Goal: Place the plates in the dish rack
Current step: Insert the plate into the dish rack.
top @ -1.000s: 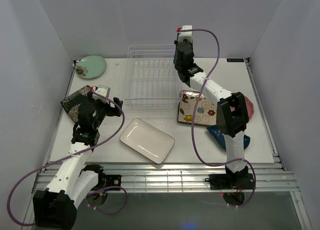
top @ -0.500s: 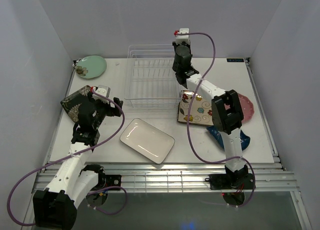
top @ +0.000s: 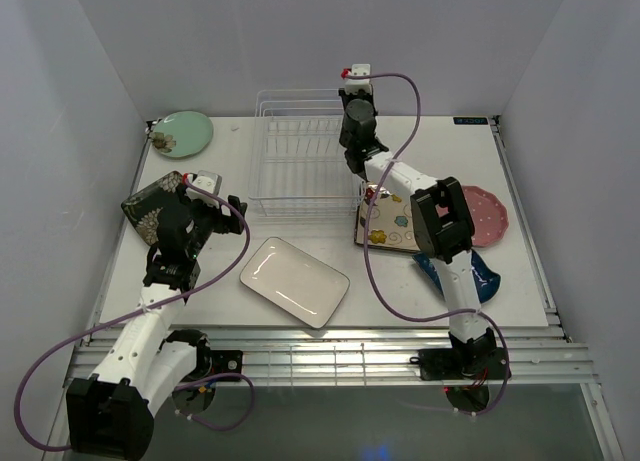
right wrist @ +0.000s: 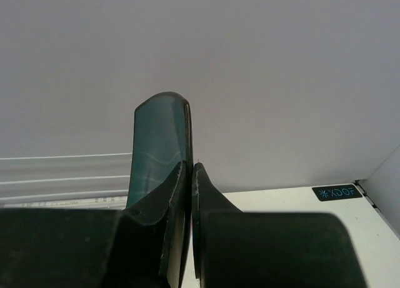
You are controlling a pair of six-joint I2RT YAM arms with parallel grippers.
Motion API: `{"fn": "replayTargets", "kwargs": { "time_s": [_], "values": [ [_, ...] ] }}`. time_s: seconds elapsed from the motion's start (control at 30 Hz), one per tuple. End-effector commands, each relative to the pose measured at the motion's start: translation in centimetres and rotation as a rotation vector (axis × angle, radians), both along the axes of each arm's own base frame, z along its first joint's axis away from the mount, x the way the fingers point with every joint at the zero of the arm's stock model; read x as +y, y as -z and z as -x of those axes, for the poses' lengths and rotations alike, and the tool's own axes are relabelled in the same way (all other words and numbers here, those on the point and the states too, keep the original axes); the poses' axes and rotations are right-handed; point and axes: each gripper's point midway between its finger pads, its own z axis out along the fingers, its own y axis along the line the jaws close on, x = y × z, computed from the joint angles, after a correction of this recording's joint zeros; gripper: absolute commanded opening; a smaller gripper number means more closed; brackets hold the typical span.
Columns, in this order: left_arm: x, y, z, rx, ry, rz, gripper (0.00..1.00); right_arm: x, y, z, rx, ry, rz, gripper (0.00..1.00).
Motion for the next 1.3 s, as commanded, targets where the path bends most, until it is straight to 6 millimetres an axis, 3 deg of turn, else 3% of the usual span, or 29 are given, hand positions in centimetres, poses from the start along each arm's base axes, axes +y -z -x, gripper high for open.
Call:
{"fn": "replayTargets", "kwargs": {
  "time_s": [0.0, 0.4, 0.73, 1.07, 1.27],
  "values": [
    [-0.3, 0.0, 0.1, 0.001, 0.017, -0.003, 0.98, -0.6, -11.0, 2.0, -0.34, -0.004, -0.179, 0.08],
    [-0.3, -0.2, 0.1, -0.003, 0.017, -0.003, 0.98, 1.5, -10.1, 1.7, -0.411, -0.027, -0.141, 0.08],
    [-0.3, -0.1, 0.1, 0.0, 0.016, -0.003, 0.98, 1.4, -6.6, 1.9, -0.414, -0.011, -0.124, 0.08],
    [-0.3, -0.2, 0.1, -0.001, 0.019, -0.001, 0.98, 1.4, -3.6, 4.4, -0.405, -0.003, -0.092, 0.08],
    [-0.4, -0.3, 0.2, -0.002, 0.022, 0.0, 0.98, 1.5, -3.0, 6.3, -0.428, 0.009, -0.07, 0.08]
  ]
}}
